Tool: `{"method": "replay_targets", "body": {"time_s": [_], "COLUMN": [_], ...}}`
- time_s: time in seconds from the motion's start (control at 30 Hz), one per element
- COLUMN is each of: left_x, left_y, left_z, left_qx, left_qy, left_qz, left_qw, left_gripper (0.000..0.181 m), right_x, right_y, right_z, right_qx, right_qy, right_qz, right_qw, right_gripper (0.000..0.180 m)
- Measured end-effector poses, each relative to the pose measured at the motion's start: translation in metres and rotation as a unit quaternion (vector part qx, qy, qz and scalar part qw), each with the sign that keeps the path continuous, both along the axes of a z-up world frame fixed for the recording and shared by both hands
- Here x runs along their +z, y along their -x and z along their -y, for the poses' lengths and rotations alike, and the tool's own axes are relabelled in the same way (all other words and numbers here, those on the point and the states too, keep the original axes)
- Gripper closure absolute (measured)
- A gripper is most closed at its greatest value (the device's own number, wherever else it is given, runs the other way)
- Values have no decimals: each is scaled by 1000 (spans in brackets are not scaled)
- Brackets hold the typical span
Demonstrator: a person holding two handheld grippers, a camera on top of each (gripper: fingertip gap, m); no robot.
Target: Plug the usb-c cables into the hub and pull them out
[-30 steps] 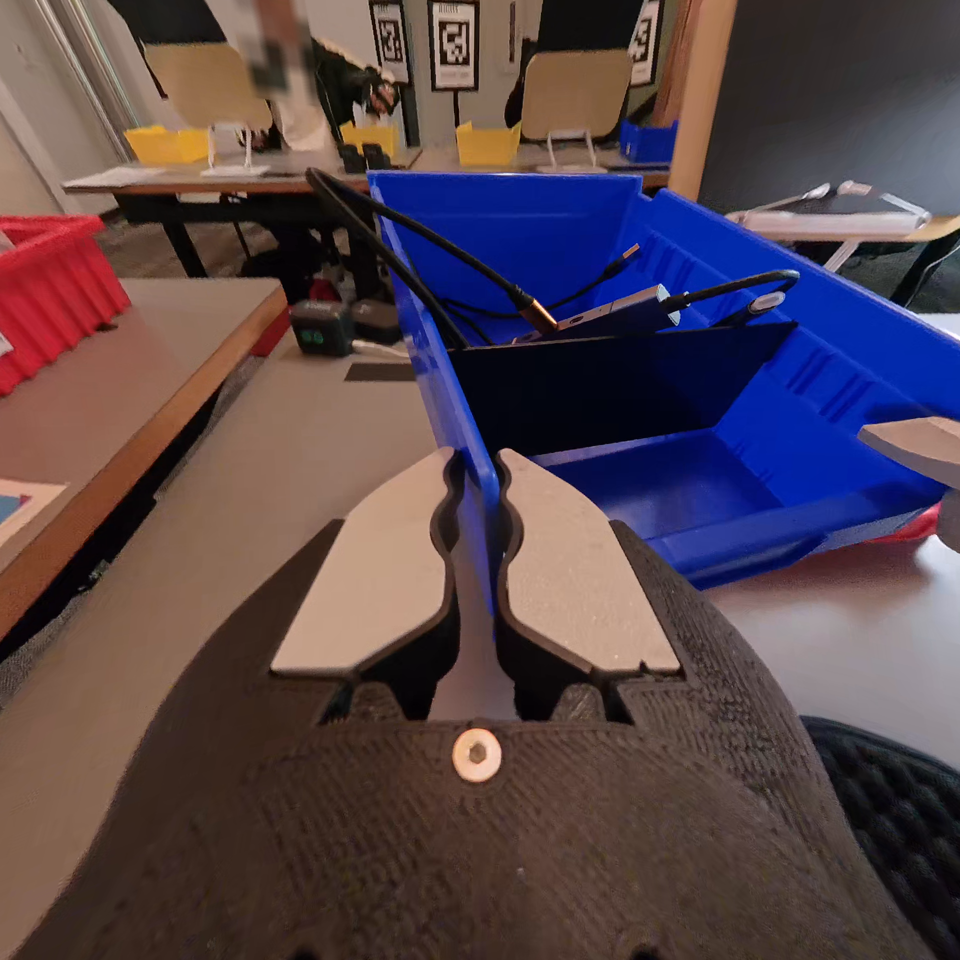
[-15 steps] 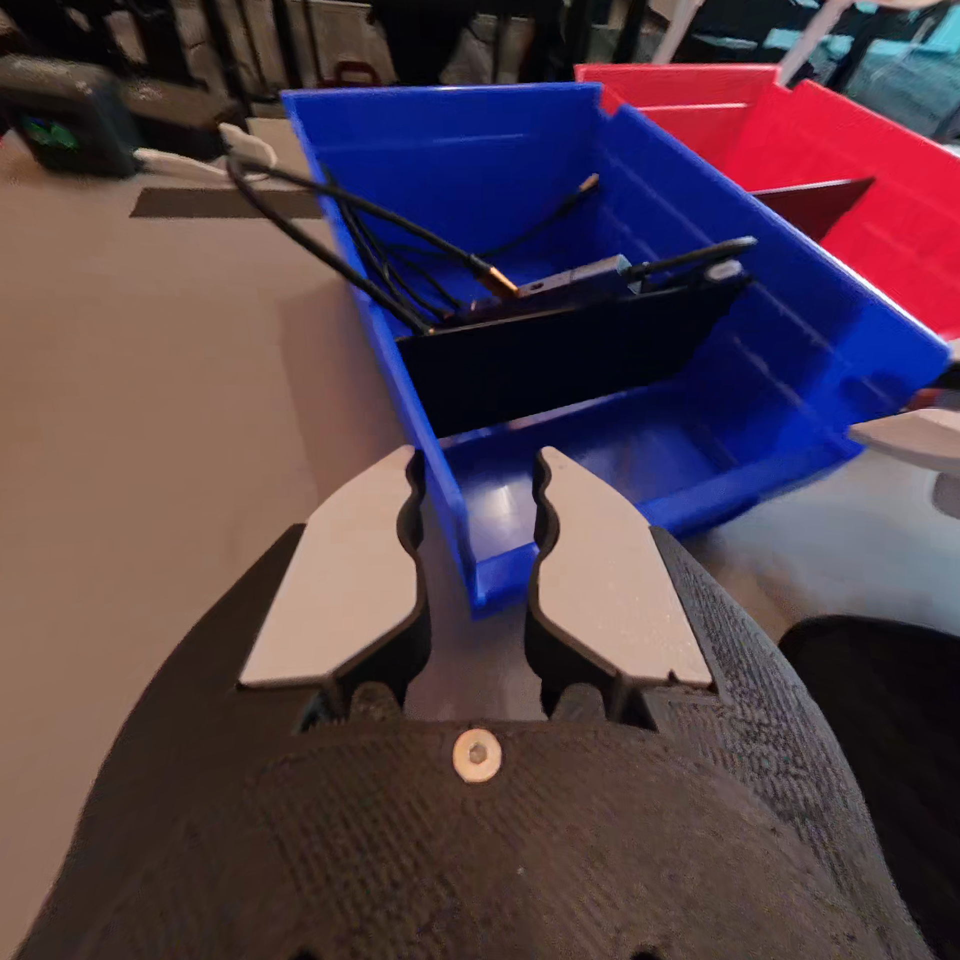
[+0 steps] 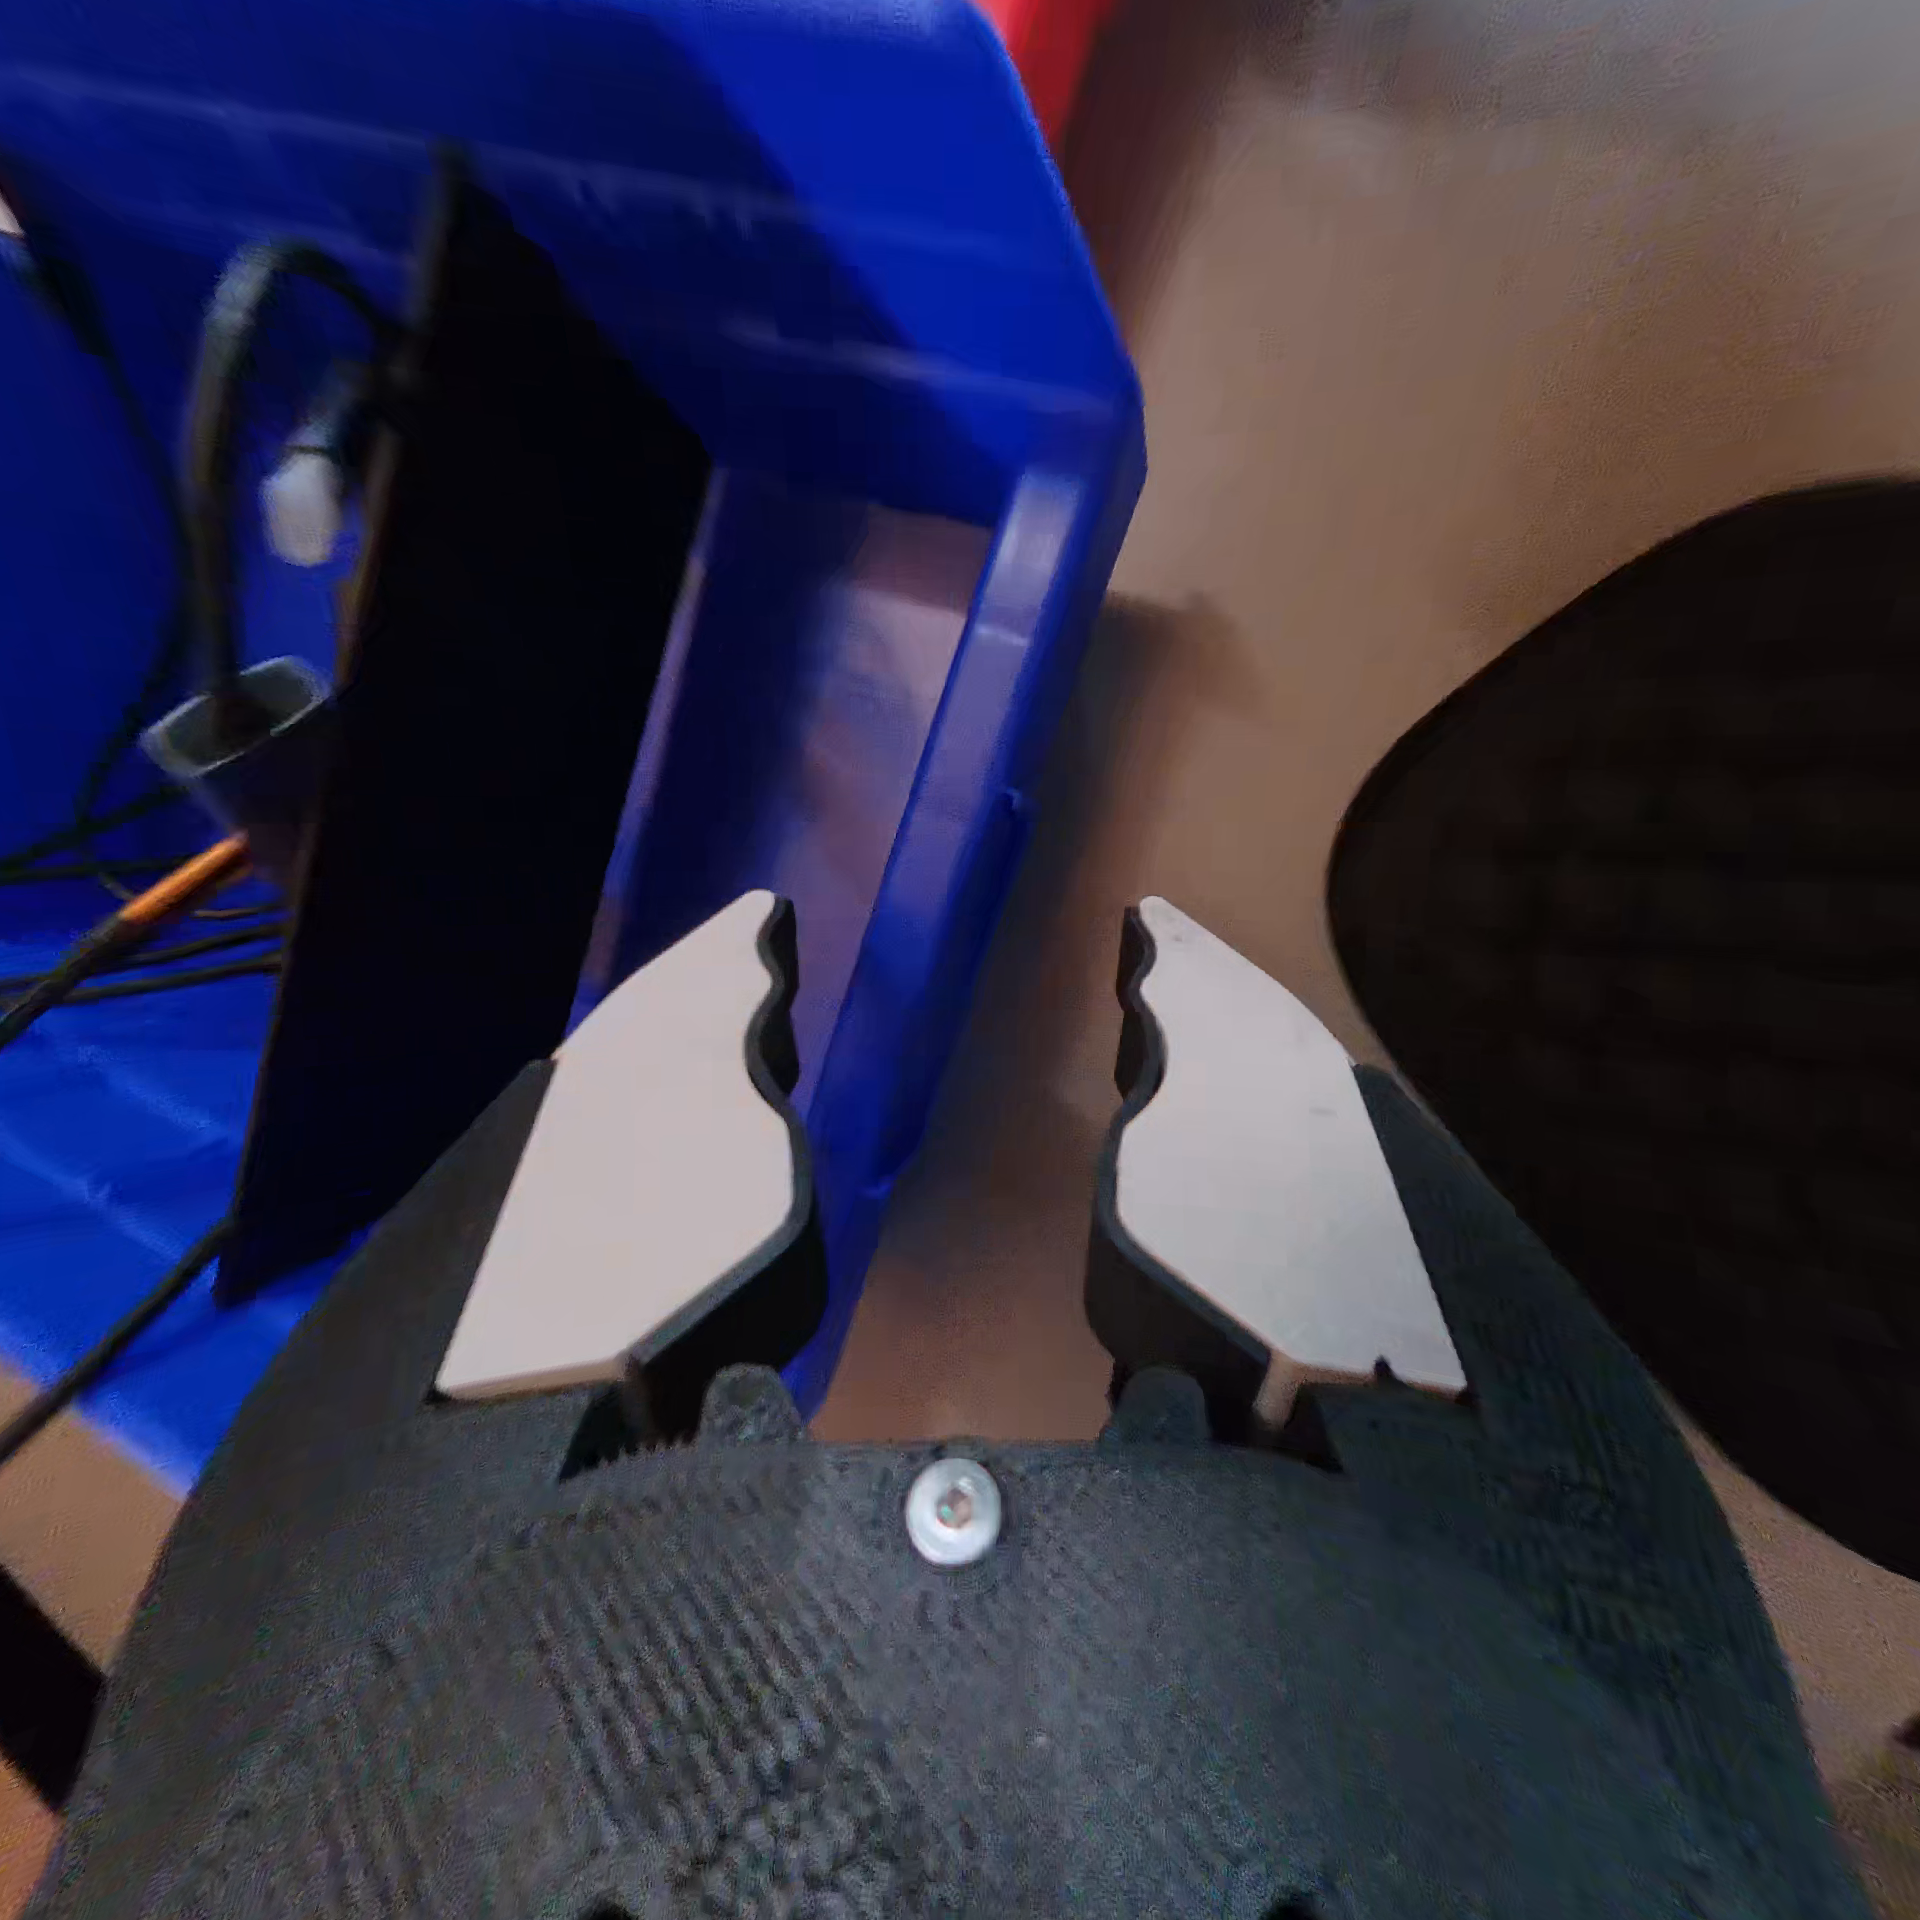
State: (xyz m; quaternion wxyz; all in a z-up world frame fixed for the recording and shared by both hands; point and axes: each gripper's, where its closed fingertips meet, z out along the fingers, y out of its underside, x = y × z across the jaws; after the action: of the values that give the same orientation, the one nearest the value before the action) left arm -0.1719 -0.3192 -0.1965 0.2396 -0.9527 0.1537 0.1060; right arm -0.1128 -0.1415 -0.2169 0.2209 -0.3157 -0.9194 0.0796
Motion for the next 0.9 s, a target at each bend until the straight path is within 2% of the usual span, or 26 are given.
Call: {"method": "replay_targets", "body": {"time_s": [0.03,0.13,0.27,0.6,0.9], "left_x": [-9,-24,-26,-26,-26], "left_y": [3,8,0,1,22], "left_z": [-2,-9,-21,-46,-69], "left_qx": [-7,-27,-56,-41,-20], "left_qy": [21,52,39,24,20], "left_qz": [-5,-8,9,-7,-6], "left_qw": [1000,998,998,999,1000], "left_gripper": [124,142,151,152,152], "right_x": [-6,-6,-5,-4,-4], "right_y": [0,-10,-52,-176,-214], "right_z": [-4,-9,-27,-144,-222], "right_qx": [-4,-15,-51,-194,-259], "right_qy": [-8,0,0,-38,-51], "right_qz": [6,-13,-23,-27,-18], "right_qw": [1000,1000,998,980,964], "right_gripper": [145,146,147,148,148]}}
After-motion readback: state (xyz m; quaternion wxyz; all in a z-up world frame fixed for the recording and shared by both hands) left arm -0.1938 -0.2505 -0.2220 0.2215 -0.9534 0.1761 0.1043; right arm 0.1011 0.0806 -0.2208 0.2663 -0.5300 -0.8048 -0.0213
